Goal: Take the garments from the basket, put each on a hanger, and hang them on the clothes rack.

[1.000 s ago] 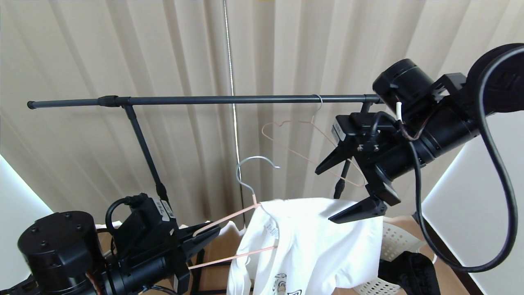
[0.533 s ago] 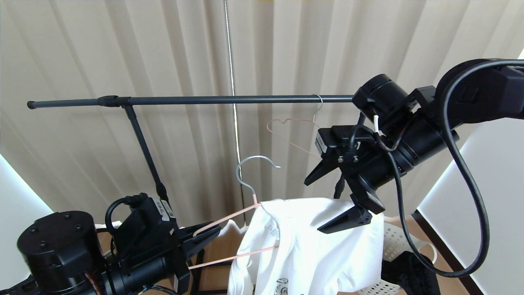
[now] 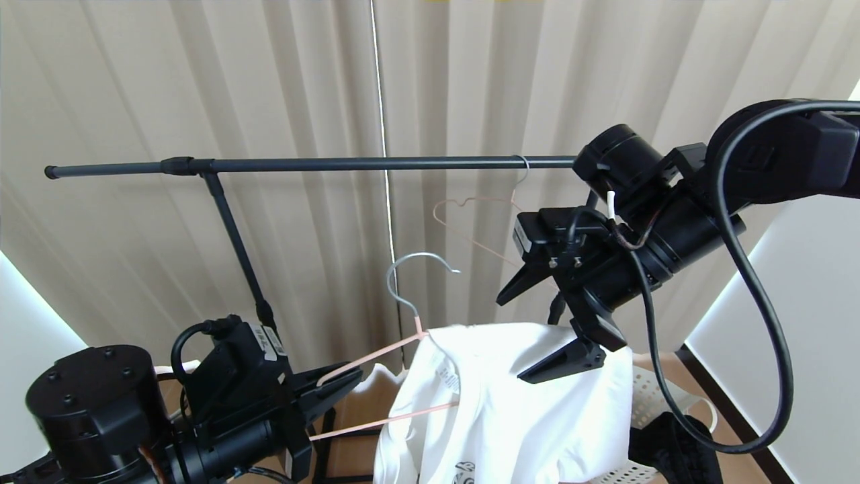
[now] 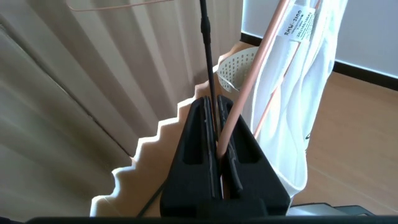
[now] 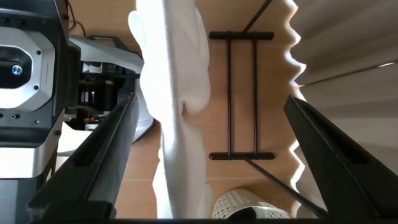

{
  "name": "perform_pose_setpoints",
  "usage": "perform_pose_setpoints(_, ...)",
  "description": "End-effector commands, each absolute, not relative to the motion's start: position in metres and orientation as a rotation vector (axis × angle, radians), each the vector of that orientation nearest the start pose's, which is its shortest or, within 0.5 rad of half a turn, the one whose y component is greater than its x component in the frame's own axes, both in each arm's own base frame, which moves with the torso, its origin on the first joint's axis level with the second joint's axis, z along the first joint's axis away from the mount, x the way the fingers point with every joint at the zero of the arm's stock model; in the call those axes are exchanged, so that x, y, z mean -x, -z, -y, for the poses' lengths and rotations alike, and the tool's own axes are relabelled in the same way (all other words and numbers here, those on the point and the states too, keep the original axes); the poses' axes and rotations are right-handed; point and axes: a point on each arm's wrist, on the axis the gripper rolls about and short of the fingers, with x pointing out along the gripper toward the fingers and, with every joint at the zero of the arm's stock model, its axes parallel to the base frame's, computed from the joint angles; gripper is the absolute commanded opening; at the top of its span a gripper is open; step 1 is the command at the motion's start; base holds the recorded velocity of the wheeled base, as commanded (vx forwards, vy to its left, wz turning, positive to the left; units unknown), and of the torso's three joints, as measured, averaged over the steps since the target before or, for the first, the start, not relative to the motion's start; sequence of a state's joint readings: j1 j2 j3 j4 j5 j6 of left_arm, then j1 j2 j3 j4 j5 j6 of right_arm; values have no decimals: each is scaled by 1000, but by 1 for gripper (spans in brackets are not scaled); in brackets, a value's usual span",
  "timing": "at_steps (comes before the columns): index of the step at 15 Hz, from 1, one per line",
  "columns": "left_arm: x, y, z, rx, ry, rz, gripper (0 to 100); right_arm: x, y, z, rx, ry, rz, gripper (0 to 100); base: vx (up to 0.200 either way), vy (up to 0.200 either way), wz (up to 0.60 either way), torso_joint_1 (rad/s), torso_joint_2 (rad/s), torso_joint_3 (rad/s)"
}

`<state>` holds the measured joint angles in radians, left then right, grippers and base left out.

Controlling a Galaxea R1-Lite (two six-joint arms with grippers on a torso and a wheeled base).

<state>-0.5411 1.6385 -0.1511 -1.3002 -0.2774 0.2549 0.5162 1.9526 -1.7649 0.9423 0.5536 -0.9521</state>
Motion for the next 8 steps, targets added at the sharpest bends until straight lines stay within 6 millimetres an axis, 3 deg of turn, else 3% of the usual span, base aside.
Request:
perform_pose_setpoints(1,-177,-113,114,-266,837,-85,0,-292,-227,-180,735,-1430,-641,100,0,0,0,0,0,0)
perform_pose_setpoints(8,-177,-113,114,-264,835,-81,0,-294,-224,-187,735,-1443,-644,100,0,0,0,0,0,0)
